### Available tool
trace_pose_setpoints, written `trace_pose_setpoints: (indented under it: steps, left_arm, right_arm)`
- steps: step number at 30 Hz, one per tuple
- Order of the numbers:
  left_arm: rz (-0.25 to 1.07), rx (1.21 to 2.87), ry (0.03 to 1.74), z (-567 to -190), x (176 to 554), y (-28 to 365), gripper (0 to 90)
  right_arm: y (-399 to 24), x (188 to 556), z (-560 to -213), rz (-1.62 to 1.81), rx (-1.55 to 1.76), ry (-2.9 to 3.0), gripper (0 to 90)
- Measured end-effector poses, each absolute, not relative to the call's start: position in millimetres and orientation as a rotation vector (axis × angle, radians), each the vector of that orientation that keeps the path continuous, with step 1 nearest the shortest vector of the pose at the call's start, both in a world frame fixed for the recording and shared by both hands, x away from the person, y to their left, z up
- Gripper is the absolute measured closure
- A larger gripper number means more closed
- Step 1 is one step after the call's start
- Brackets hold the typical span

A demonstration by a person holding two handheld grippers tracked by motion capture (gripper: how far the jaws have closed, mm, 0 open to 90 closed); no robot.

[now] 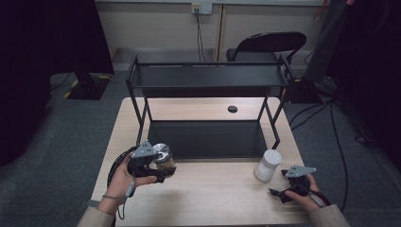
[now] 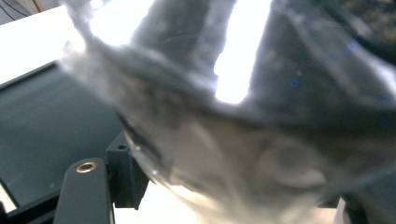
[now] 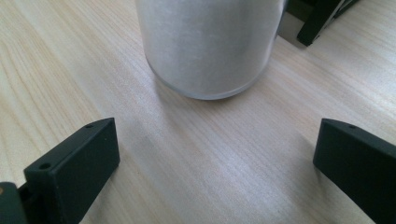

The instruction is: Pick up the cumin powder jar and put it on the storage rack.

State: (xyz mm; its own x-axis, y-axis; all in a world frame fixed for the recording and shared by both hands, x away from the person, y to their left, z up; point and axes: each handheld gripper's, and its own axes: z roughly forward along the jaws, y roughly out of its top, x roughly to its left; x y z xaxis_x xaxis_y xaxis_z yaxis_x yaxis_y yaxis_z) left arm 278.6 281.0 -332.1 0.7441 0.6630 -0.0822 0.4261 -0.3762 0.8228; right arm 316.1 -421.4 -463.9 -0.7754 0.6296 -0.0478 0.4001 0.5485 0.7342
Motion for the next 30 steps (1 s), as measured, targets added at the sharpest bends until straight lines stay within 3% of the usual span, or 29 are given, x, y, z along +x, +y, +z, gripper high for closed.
trace_pose_setpoints:
  steps: [30]
  left_arm:
    - [0.343, 2.039, 0.774, -218, 332, 247, 30.3]
  right_arm:
    - [-421, 316, -464, 1.064, 0.853, 2.481, 0.0]
